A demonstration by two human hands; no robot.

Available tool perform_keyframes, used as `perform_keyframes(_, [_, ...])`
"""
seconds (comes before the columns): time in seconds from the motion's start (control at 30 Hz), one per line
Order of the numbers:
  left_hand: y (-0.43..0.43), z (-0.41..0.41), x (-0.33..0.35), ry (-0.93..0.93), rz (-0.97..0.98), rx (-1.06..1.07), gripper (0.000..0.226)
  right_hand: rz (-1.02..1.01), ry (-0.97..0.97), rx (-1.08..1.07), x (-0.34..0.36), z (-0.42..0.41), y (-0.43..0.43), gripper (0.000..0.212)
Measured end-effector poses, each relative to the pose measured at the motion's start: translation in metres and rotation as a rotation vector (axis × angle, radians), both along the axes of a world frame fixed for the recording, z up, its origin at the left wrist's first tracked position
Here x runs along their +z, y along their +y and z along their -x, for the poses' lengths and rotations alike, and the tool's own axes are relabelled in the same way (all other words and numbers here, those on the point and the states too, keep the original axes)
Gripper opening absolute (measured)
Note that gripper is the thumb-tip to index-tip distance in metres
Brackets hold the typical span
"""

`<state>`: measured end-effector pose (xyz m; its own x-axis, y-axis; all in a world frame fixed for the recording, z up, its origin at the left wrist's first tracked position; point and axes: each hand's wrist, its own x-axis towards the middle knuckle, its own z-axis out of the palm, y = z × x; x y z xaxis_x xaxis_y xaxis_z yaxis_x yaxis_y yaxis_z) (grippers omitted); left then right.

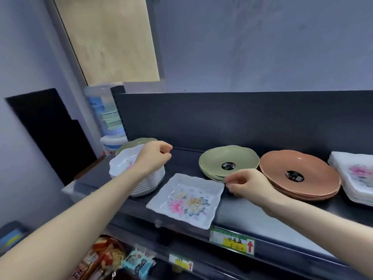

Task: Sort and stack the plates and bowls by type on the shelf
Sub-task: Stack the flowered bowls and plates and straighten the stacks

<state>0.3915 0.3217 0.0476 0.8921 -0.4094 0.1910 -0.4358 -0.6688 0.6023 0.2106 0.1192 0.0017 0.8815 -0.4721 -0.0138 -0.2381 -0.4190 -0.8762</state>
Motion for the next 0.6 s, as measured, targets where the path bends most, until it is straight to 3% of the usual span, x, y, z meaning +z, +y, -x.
perform_keyframes(0.2, [0.06, 0.001, 0.001, -0.027, -0.034, 0.164, 0.035, 0.433, -0.025, 0.163, -0.001, -0.026, 0.031, 0.024])
perform_keyframes(0.43, [0.123, -0.04, -0.009, -0.109, -0.148, 0.308, 0.048, 0.592, 0.152, 0.044, -0.014, -0.033, 0.016, 0.01])
perform_keyframes(0.5, [0.136, -0.057, -0.015, 0.117, -0.092, 0.38, 0.055, 0.497, 0.249, -0.012, -0.016, -0.032, 0.018, 0.006])
perform_keyframes(0.6, [0.141, -0.067, -0.022, 0.677, 0.329, 0.379, 0.042, 0.247, 0.349, -0.105, -0.015, -0.035, 0.028, 0.004])
